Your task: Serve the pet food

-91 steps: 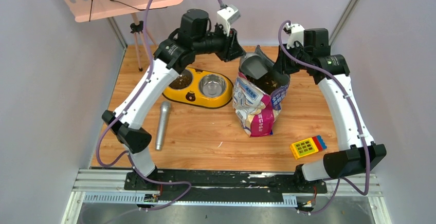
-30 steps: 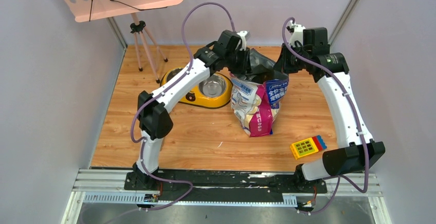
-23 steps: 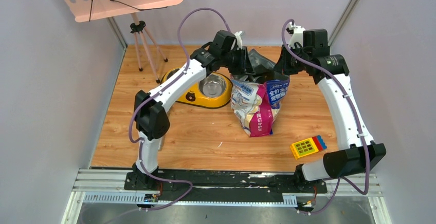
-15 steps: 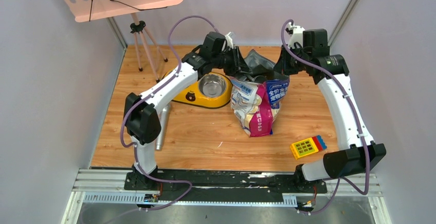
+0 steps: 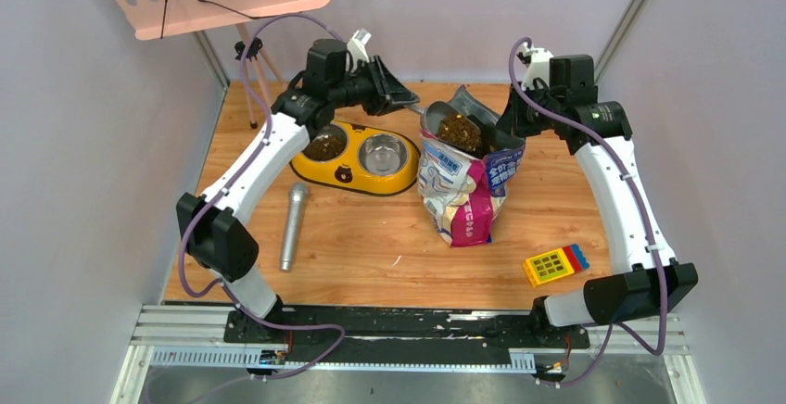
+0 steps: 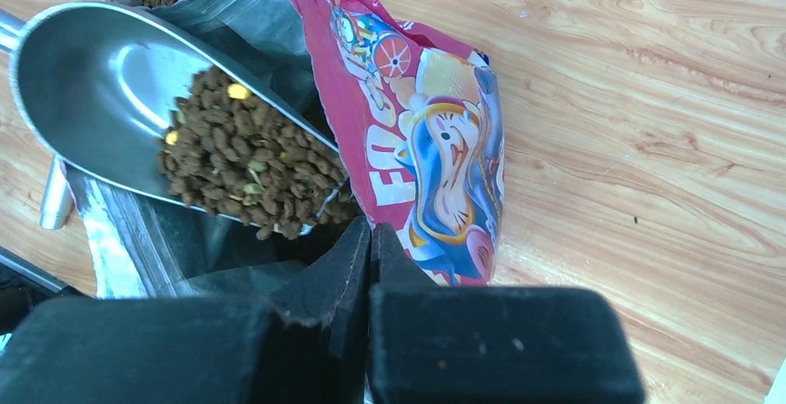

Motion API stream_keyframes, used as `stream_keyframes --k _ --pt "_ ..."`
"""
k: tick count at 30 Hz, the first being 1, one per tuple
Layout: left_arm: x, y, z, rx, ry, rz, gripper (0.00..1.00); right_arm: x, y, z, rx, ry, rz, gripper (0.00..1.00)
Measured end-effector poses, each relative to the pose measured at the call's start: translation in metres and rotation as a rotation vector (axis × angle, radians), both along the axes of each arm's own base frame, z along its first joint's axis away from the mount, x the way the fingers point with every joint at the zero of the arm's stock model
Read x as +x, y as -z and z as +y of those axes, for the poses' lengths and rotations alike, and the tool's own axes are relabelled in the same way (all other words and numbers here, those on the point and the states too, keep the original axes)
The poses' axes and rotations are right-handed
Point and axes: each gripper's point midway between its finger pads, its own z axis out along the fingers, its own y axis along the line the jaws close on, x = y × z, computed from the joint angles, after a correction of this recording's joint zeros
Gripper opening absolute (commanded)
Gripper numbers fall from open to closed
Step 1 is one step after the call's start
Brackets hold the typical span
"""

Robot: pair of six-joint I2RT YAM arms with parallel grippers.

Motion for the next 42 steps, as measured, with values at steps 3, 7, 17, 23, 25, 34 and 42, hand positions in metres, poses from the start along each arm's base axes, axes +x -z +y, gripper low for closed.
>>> stream_keyframes --k 3,7,17,23,25,34,42 --pt "-0.004 -0.01 0.008 -0.016 -0.01 -0.019 0.0 0.0 0.0 -0.001 -0.009 -0.005 -0.006 0.0" --pt "-0.008 -0.004 0.009 -0.039 -0.005 0.016 0.0 0.001 0.0 -0.002 -0.018 -0.01 -0.013 0.0" --pt "0.006 0.01 0.037 -0.115 -0.056 0.188 0.0 0.0 -0.001 -0.003 -0.03 -0.018 -0.021 0.0" --pt "0.027 0.013 0.024 -0.161 -0.045 0.254 0.0 0.0 0.001 -0.005 -0.044 -0.026 -0.02 0.0" --pt "0.03 0.02 0.019 -0.159 -0.032 0.273 0.0 0.0 0.002 -0.005 -0.046 -0.027 -0.017 0.0" --pt "0.024 0.013 0.022 -0.149 -0.018 0.267 0.0 -0.001 0.002 -0.005 -0.056 -0.037 -0.019 0.0" --pt "0.026 -0.003 0.025 -0.129 -0.008 0.17 0.0 -0.001 0.002 -0.005 -0.056 -0.038 -0.017 0.0"
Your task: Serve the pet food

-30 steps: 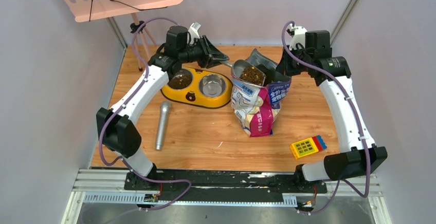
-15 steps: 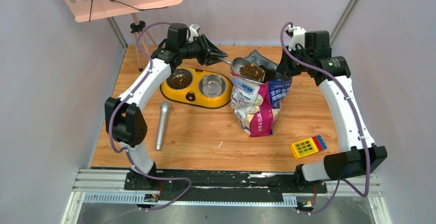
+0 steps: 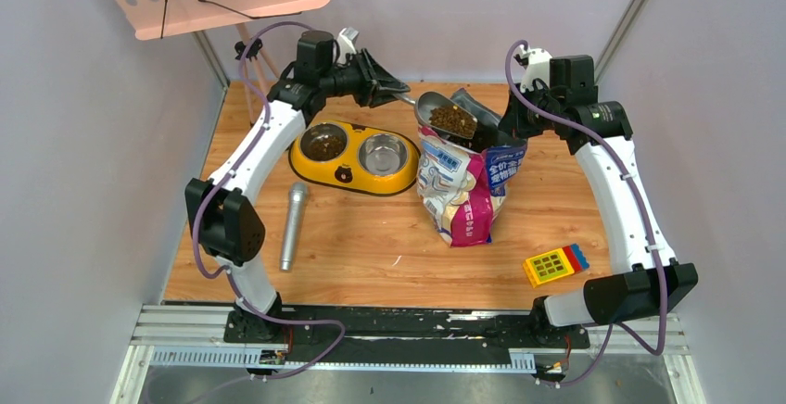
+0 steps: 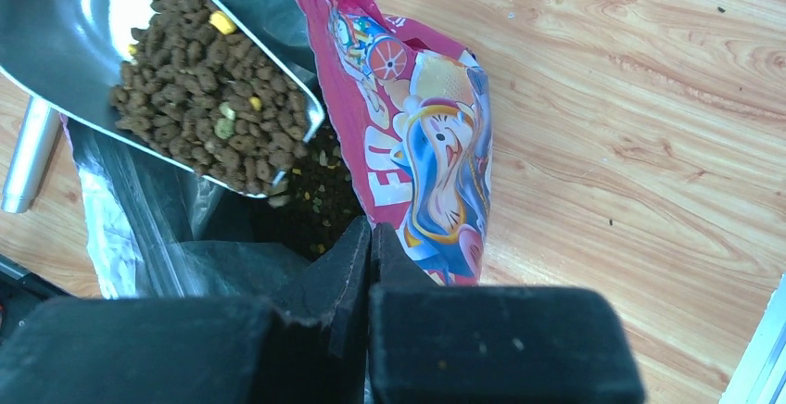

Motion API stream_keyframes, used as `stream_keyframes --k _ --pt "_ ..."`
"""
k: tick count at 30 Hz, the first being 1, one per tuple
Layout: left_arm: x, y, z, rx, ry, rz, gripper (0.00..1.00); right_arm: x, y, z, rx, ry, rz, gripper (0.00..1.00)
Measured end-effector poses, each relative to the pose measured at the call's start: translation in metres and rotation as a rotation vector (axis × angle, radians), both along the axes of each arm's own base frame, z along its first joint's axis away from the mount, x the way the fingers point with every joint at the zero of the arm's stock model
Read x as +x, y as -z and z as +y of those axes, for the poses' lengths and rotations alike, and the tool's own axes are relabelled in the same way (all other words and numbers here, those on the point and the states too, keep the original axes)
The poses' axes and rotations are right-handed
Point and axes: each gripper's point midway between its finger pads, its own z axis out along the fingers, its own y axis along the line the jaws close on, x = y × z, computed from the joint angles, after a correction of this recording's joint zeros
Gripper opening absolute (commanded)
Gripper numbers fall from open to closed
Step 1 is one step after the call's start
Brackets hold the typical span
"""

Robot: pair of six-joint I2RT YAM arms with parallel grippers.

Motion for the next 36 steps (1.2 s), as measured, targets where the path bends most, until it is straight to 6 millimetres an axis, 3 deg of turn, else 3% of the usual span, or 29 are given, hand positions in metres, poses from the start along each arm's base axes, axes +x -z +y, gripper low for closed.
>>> stream_keyframes --k 5,11,19,25,36 --pt "0.003 0.01 -0.008 0.034 0.031 -0.018 0.0 0.0 0.0 0.0 0.001 -0.002 0.001 0.0" --pt "0.004 0.017 0.014 0.081 -0.015 0.002 0.0 -0.002 0.0 0.003 0.013 -0.015 0.006 0.0" --pt "-0.009 0.006 -0.01 0.1 0.012 -0.055 0.0 -0.002 0.001 0.003 0.015 -0.013 0.012 0.0" --pt "0.001 0.024 0.007 0.112 -0.029 0.002 0.0 -0.003 0.001 0.004 0.015 -0.018 0.015 0.0" --pt "0.005 0.007 0.008 0.037 -0.05 0.026 0.0 -0.003 0.002 0.003 0.01 -0.02 0.019 0.0"
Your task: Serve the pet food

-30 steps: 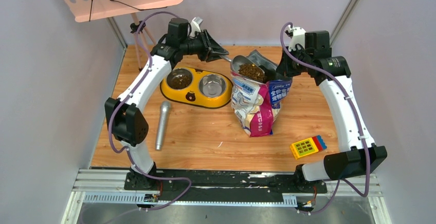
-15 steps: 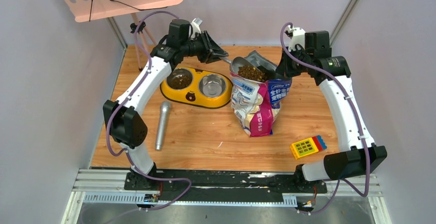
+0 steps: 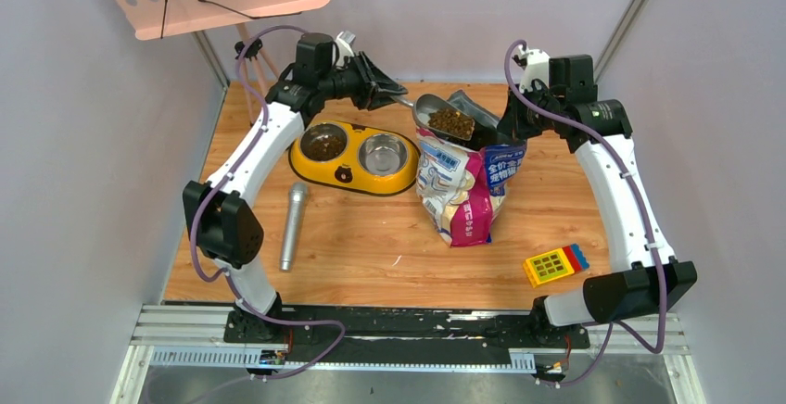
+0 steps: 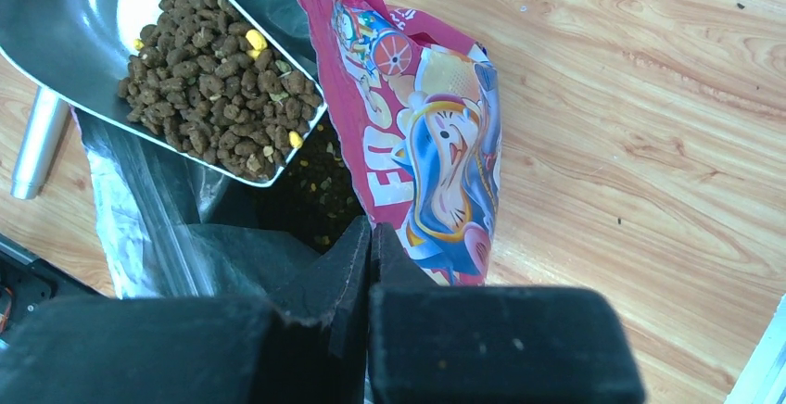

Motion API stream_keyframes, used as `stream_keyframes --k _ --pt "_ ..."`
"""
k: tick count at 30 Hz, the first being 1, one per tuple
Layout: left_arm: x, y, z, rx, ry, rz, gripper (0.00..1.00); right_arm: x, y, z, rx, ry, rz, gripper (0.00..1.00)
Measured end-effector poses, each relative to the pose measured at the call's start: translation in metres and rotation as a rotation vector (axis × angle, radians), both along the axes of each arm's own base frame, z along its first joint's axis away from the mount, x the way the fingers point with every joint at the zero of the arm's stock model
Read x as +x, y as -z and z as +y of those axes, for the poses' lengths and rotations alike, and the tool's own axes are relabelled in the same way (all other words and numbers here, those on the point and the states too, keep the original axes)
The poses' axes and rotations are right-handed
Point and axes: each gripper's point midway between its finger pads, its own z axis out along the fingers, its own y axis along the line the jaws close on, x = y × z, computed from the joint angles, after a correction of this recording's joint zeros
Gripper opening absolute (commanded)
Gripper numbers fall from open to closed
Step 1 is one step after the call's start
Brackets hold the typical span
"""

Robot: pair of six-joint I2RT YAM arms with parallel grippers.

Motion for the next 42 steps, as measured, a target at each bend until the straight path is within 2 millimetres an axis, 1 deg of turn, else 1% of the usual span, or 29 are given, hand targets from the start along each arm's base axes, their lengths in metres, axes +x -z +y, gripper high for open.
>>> stream_keyframes --k 3,5,7,9,11,13,14,18,20,22,27,31,35,42 --pt "0.001 0.001 -0.001 -0.053 0.002 0.041 0.0 0.0 0.0 -0.001 -0.012 -0.009 0.001 0.0" --pt "0.001 0.008 -0.003 -0.104 0.005 0.097 0.0 0.0 0.001 -0.002 -0.023 -0.018 0.003 0.0" --pt "-0.001 0.02 -0.003 -0.152 0.011 0.166 0.0 -0.001 0.001 -0.003 -0.039 -0.027 0.006 0.0" --pt "-0.002 0.03 -0.001 -0.203 0.015 0.231 0.0 0.001 0.0 -0.004 -0.052 -0.031 0.011 0.0" --pt "0.0 0.039 0.006 -0.256 0.011 0.276 0.0 0.003 -0.001 -0.005 -0.063 -0.034 0.018 0.0" --pt "0.004 0.043 0.012 -0.292 -0.005 0.313 0.0 0.005 -0.002 -0.006 -0.073 -0.037 0.019 0.0" --pt "0.006 0.044 0.012 -0.305 -0.006 0.325 0.0 0.005 -0.002 -0.006 -0.077 -0.039 0.021 0.0" --pt "0.022 0.021 -0.009 -0.367 0.048 0.255 0.0 0.006 0.001 -0.009 -0.098 -0.04 0.032 0.0" --pt "0.025 0.013 -0.013 -0.386 0.063 0.22 0.0 0.006 0.002 -0.009 -0.103 -0.043 0.034 0.0" --pt "0.022 0.012 -0.013 -0.394 0.074 0.21 0.0 0.005 0.002 -0.009 -0.105 -0.045 0.038 0.0" --pt "0.02 0.022 -0.01 -0.393 0.069 0.218 0.0 0.005 0.002 -0.009 -0.106 -0.048 0.038 0.0" --pt "0.017 0.019 -0.008 -0.384 0.083 0.192 0.0 0.005 0.002 -0.009 -0.11 -0.053 0.035 0.0" --pt "0.014 0.014 0.003 -0.366 0.075 0.163 0.0 0.006 0.003 -0.009 -0.116 -0.063 0.028 0.0" --pt "-0.004 -0.013 0.034 -0.332 0.039 0.069 0.0 0.001 0.006 -0.01 -0.113 -0.065 0.015 0.0"
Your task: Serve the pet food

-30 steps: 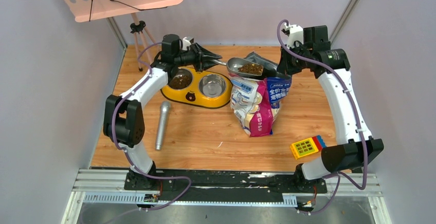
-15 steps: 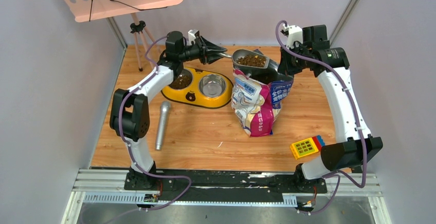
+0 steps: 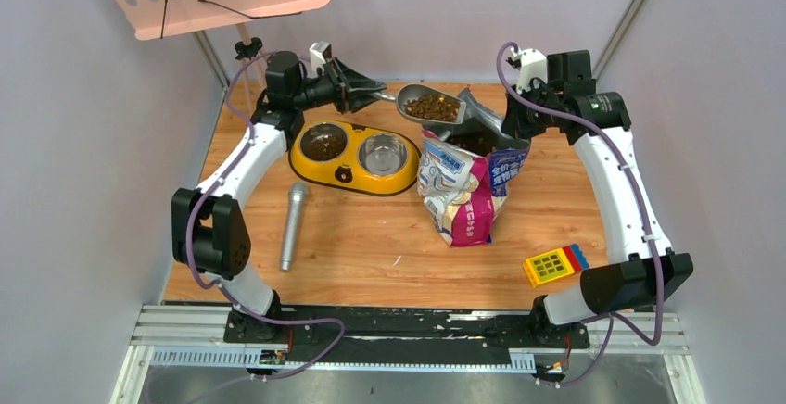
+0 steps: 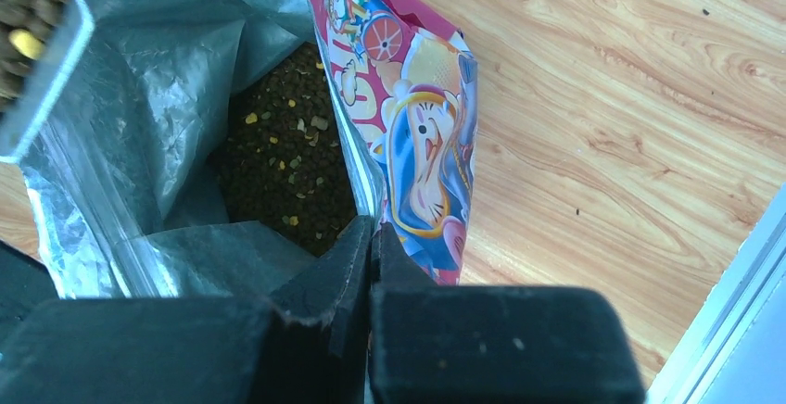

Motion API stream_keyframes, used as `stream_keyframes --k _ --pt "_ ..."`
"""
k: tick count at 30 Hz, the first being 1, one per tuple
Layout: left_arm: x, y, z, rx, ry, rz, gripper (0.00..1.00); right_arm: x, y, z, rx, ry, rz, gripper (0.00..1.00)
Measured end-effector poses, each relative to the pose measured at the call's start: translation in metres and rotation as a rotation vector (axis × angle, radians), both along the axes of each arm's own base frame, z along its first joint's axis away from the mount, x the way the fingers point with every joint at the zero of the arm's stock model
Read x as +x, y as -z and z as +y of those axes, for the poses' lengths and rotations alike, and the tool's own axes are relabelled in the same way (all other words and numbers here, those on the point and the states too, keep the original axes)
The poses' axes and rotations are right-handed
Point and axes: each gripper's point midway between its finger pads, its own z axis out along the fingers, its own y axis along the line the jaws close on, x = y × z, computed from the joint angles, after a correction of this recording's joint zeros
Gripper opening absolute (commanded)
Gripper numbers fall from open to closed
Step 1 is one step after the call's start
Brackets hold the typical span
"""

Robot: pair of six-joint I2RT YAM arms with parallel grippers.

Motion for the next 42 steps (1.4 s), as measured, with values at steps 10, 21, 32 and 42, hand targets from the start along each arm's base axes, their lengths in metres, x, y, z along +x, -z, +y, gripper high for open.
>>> stream_keyframes --k 10,21,32,42 --pt "-0.014 0.009 0.062 0.067 -0.13 -0.023 0.0 -0.002 -0.001 -0.001 0.002 0.001 -0.027 0.0" --pt "-0.011 0.074 0.143 0.105 -0.328 0.116 0.0 -0.007 -0.001 -0.002 0.009 0.001 -0.05 0.0" --pt "0.018 0.123 0.169 0.174 -0.387 0.097 0.0 -0.013 -0.001 -0.002 0.012 0.001 -0.064 0.0" --pt "0.045 0.183 0.181 0.314 -0.415 0.104 0.0 -0.026 -0.002 -0.008 0.013 0.016 -0.083 0.0"
